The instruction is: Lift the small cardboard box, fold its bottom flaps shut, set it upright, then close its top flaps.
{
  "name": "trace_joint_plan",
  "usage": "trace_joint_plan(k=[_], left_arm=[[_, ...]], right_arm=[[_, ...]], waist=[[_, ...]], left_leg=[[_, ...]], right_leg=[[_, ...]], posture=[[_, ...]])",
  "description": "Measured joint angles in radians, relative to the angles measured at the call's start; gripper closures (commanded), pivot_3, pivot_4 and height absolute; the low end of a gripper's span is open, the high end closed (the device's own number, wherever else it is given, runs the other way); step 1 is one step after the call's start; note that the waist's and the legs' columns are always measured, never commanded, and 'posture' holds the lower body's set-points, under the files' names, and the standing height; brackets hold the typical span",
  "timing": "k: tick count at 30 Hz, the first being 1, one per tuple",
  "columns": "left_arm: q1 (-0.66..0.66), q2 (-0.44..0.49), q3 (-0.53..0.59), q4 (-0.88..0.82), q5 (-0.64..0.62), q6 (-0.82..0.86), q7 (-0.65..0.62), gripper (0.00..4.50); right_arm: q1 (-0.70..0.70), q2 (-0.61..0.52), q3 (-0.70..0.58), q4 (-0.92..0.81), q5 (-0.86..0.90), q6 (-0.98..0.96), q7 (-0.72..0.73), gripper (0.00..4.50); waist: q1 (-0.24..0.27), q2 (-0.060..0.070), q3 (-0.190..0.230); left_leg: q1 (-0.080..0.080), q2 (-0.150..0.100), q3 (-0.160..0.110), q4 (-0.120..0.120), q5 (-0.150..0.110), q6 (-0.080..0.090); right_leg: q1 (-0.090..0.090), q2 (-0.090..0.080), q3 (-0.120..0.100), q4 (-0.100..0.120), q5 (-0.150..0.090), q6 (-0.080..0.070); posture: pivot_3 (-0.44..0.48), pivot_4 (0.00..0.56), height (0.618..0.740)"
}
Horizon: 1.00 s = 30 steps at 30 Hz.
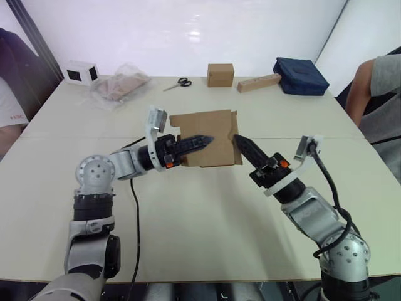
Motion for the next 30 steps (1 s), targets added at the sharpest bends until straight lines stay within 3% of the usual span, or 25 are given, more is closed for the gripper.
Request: trace_joint_plan(k=[12,20,30], left_arm=[[0.019,-0.008,0.012,-0.018,-0.031,0.003,0.017,4.5],[0.022,-0.008,0.016,-0.018,-0.031,0.005,0.029,4.5],[0.022,-0.009,0.016,-0.028,-0.043,0.005,0.037,4.5]], right_arm=[[-0.045,-0.005,0.046,0.006,-0.005,0.024,-0.01,3.95],[-0.06,-0.074,0.047,0.013,-0.01,0.059,0.014,3.95],[-0.037,-0.092,-0.056,0.042,0.101,0.041,0.022,3.95]], waist=[[0.0,0.0,0.0],[0.0,0.0,0.0],[0.0,0.0,0.0]], left_leg=[[0.0,0.0,0.0,0.001,0.0,0.0],[0.0,0.0,0.0,0.001,0.0,0.0],[0.0,0.0,0.0,0.001,0.0,0.0]], right_leg=[[0.0,0.0,0.0,0.002,0.0,0.0],[0.0,0.0,0.0,0.003,0.0,0.0],[0.0,0.0,0.0,0.004,0.0,0.0]], posture=[[0.0,0.15,0.74],[0.0,0.15,0.74],[0.0,0.15,0.74]])
